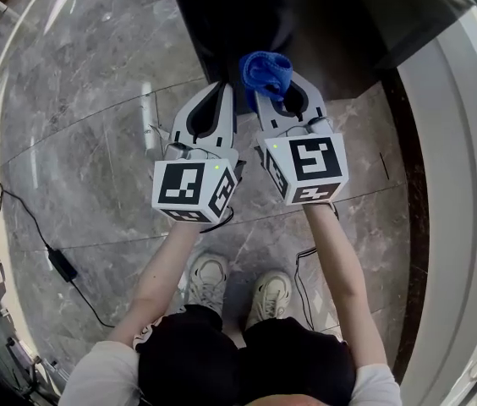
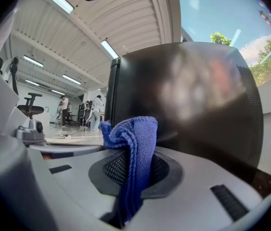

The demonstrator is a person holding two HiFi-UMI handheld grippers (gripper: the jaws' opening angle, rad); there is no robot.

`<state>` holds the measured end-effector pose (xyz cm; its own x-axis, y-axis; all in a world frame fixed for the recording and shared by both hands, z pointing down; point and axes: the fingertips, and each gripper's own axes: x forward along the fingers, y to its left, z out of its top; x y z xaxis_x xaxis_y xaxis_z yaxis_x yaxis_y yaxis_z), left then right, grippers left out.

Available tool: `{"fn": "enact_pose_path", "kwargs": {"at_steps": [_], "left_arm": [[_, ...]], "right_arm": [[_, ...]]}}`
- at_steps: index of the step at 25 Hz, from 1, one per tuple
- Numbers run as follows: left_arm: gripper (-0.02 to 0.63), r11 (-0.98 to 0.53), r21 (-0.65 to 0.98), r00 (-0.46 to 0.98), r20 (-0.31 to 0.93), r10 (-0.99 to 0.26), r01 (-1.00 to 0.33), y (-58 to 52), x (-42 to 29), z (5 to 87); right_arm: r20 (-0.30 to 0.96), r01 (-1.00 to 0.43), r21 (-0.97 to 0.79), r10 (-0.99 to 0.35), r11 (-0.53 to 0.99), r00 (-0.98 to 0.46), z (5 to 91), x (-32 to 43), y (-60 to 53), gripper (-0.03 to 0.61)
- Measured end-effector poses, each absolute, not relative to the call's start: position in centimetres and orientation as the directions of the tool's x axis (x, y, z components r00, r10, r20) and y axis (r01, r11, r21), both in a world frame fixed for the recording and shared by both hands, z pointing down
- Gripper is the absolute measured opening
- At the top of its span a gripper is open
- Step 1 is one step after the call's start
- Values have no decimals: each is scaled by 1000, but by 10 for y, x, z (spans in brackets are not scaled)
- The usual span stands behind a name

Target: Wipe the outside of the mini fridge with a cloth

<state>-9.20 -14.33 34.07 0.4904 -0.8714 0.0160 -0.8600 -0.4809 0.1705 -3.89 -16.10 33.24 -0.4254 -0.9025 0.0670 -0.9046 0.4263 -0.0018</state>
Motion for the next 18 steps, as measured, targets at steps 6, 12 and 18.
{"fn": "enact_pose_path", "kwargs": {"at_steps": [6,12,18], "left_arm": [[5,-567,192,578,4,-816,-801,-145,-39,338],[5,-648,198,660,-8,-752,-736,-148,24,337],[5,-703,167,714,4,-700,-691,-147,67,347]], "right_arm": [[66,-960,-10,-958,281,-281,332,37,-168,52],[61,-987,-12,-985,163,-164,336,103,-175,52],[62,-998,-21,-997,54,-56,341,164,-181,52]]}}
